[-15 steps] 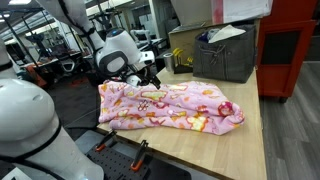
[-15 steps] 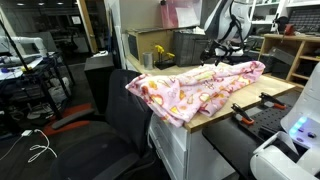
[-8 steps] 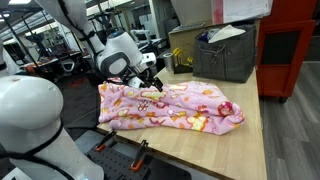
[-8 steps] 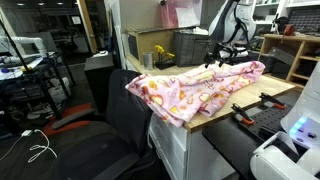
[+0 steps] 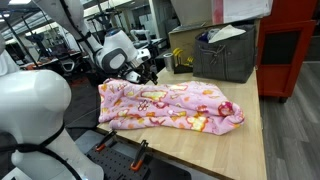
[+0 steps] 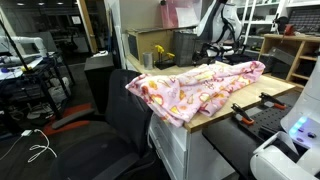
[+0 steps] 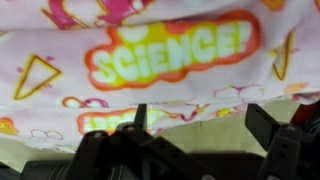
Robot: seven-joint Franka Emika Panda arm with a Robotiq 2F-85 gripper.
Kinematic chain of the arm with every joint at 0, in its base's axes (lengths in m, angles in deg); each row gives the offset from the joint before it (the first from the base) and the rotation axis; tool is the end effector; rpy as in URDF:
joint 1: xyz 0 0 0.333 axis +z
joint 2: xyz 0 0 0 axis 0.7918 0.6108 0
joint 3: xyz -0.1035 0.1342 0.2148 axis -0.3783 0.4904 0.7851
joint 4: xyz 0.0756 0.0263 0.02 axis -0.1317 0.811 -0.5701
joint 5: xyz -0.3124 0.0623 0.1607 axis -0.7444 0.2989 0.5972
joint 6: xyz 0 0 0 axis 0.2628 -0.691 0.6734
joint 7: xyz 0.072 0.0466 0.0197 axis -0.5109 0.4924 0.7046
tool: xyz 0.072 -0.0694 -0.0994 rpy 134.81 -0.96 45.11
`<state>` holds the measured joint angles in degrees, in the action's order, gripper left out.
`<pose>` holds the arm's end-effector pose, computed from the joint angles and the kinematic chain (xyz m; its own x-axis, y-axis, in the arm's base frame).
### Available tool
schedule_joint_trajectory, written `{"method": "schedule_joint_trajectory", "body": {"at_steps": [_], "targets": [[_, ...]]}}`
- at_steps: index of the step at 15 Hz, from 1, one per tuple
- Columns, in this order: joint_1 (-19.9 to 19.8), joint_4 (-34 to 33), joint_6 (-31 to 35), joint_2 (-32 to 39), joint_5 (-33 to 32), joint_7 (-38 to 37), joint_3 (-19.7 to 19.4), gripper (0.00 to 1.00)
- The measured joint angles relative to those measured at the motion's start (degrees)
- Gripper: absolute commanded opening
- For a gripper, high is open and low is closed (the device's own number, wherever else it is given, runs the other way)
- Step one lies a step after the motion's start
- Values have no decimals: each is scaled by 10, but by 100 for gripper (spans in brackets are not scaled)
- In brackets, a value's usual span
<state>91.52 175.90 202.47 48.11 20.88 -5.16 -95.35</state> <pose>0.4571 0.0260 0.2088 0.8879 -0.1510 0.4345 -0.1476 -0.9882 -0.0418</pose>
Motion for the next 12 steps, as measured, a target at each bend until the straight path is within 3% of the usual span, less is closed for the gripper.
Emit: {"method": "schedule_joint_trajectory", "body": {"at_steps": [1, 2, 3, 5, 6, 12], "targets": [[28, -17, -14, 4, -1, -13, -23, 100], [56, -34, -30, 10, -3, -26, -49, 93], [82, -48, -46, 18, -12, -44, -74, 72], [126, -71, -79, 35, -37, -82, -123, 68], [146, -80, -96, 43, -51, -102, -145, 61], [230, -112, -205, 78, -111, -199, -245, 16]]}}
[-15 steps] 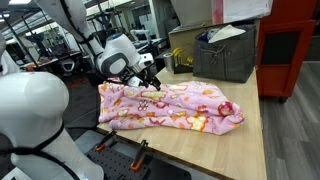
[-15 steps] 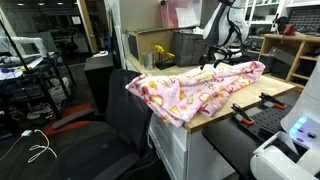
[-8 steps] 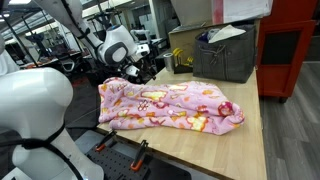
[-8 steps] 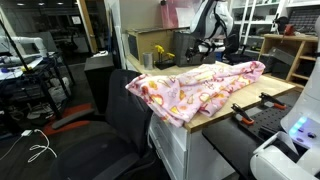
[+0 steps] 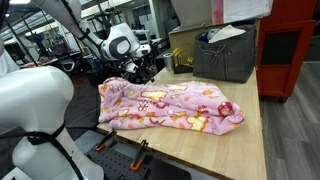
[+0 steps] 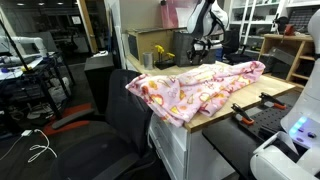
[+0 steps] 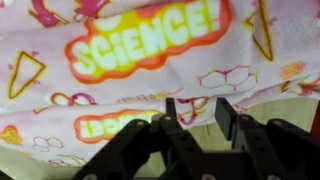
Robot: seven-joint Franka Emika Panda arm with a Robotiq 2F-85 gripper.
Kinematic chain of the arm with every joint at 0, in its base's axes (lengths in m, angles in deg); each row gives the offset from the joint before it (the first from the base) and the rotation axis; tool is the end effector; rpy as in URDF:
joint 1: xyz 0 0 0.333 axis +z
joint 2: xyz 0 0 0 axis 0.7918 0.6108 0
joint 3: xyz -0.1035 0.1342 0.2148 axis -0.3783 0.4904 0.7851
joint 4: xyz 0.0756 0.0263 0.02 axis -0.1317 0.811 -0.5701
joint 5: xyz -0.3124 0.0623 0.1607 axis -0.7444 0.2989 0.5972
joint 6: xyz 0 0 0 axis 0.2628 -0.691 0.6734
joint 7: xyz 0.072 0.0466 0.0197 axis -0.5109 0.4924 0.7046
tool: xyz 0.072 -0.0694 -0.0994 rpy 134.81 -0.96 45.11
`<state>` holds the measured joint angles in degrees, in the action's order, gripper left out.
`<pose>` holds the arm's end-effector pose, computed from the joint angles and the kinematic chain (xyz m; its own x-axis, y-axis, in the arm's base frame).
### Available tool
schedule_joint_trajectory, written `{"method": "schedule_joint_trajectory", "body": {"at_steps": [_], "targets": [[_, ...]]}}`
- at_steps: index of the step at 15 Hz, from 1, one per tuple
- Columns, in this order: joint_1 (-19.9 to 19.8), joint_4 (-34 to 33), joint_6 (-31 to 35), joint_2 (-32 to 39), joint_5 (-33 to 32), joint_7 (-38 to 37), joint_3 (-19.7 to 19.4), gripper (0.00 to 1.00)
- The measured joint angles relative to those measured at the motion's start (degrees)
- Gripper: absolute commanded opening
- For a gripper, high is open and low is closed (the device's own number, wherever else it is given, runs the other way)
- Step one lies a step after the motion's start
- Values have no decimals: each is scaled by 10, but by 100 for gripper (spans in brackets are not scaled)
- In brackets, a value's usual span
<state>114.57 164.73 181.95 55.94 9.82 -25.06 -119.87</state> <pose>0.4971 0.0480 0.2200 0.9219 -0.2555 0.2912 -0.2677 -0.9635 0.0023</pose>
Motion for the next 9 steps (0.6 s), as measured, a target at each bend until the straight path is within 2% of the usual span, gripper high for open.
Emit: {"method": "schedule_joint_trajectory", "body": {"at_steps": [1, 3, 9], "targets": [[9, -2, -15, 1, -7, -9, -10, 7], [24, -4, -45, 1, -15, -24, -27, 0], [44, -6, -113, 1, -16, -43, -39, 0]]}}
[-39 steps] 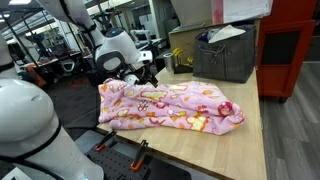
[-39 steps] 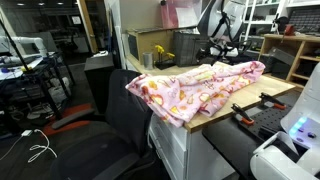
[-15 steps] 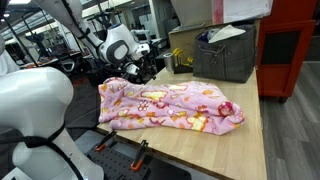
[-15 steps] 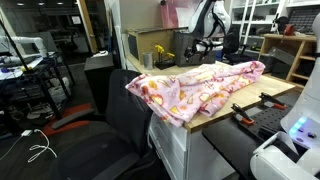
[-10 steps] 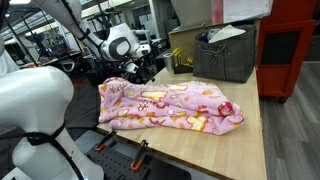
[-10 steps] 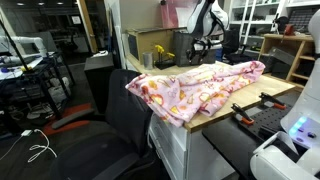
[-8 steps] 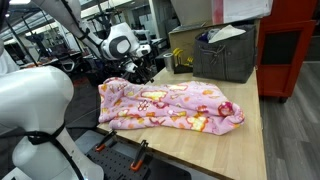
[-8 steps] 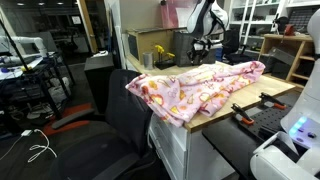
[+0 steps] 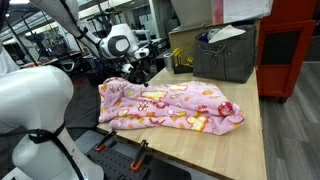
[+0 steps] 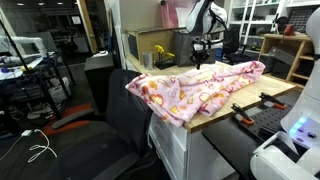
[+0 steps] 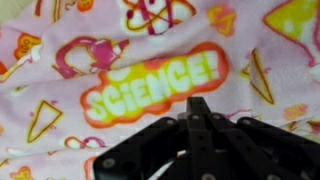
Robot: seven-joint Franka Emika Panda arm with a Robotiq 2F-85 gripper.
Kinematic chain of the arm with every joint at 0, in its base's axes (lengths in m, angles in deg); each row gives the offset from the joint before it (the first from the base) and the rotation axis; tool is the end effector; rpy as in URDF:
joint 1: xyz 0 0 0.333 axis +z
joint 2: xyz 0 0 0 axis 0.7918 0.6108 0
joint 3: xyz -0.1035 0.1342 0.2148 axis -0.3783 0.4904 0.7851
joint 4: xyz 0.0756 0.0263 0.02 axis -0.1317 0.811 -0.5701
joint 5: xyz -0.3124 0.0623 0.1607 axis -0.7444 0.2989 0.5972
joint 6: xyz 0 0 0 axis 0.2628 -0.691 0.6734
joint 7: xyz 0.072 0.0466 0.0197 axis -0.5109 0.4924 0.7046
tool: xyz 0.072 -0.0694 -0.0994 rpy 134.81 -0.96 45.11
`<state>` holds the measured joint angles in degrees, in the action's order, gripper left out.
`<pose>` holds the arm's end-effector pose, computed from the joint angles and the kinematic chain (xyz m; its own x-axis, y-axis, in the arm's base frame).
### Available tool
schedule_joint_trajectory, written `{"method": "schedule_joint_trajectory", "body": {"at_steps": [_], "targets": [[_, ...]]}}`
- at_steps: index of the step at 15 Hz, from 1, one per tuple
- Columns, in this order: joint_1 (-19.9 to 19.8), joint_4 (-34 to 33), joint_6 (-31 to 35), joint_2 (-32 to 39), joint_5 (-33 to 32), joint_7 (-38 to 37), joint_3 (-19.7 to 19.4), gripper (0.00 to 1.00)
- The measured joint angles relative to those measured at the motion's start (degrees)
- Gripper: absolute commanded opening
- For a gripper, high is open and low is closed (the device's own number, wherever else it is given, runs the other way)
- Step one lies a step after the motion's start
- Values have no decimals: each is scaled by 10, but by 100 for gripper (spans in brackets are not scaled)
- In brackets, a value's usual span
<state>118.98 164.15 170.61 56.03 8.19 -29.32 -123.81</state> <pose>0.4787 0.0563 0.2091 0.9443 -0.3014 0.1322 -0.3085 -0.9505 0.0369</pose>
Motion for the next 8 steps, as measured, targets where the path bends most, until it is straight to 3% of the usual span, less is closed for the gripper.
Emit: {"method": "schedule_joint_trajectory", "body": {"at_steps": [2, 3, 8], "targets": [[-13, -4, -16, -3, -16, -20, 13, 0], [-42, -8, -19, -10, -38, -45, 44, 0], [-241, -26, -66, -53, -54, -74, 246, 0]]}}
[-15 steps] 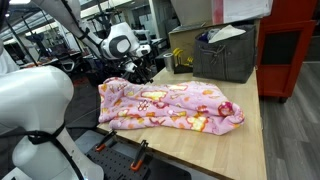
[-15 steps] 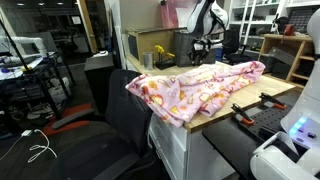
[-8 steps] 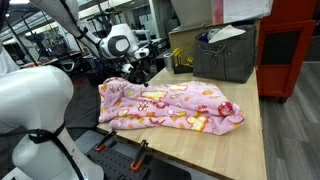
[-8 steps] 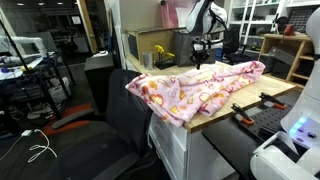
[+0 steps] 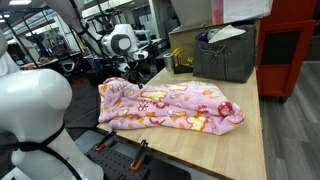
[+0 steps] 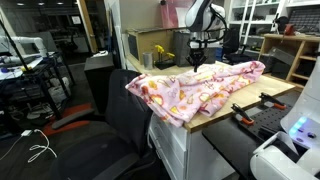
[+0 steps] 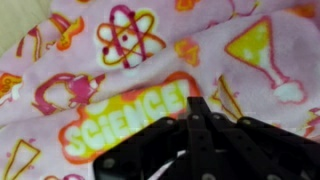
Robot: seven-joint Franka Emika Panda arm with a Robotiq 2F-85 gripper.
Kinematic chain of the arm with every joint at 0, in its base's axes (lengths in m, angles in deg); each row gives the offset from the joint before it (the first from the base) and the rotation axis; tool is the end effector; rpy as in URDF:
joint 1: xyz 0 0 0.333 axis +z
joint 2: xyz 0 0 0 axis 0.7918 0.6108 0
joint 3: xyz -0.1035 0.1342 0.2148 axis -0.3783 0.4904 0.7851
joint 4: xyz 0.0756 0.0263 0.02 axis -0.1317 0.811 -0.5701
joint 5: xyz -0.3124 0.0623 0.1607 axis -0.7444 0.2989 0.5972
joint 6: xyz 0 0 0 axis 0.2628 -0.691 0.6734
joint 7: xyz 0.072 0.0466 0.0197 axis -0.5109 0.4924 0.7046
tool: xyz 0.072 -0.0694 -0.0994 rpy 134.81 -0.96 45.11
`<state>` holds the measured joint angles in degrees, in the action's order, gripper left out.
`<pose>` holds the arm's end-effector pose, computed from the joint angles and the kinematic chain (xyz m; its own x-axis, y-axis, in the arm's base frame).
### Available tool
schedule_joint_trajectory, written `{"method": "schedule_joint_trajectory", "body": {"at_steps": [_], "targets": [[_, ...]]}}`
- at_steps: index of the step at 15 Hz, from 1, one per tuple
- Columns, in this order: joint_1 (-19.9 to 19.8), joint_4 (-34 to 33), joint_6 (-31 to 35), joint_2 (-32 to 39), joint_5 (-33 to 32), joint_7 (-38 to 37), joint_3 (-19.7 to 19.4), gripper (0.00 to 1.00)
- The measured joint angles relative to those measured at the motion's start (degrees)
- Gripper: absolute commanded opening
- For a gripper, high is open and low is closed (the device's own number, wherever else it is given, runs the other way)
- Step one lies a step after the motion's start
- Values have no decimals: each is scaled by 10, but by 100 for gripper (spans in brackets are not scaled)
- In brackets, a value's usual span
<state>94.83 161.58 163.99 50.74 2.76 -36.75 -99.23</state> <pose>0.4751 0.0778 0.2045 0.9341 -0.3568 -0.0084 -0.3569 -0.9337 -0.0270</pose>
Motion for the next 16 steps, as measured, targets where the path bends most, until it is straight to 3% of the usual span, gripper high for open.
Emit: {"method": "schedule_joint_trajectory", "body": {"at_steps": [4, 7, 12, 16], "targets": [[-175, -6, -31, -6, 2, 0, 177, 0], [-255, -6, -31, 3, 3, 0, 261, 0], [-308, -8, -20, 29, 3, 0, 319, 0], [-323, -9, 66, 51, 3, 1, 332, 0]]}}
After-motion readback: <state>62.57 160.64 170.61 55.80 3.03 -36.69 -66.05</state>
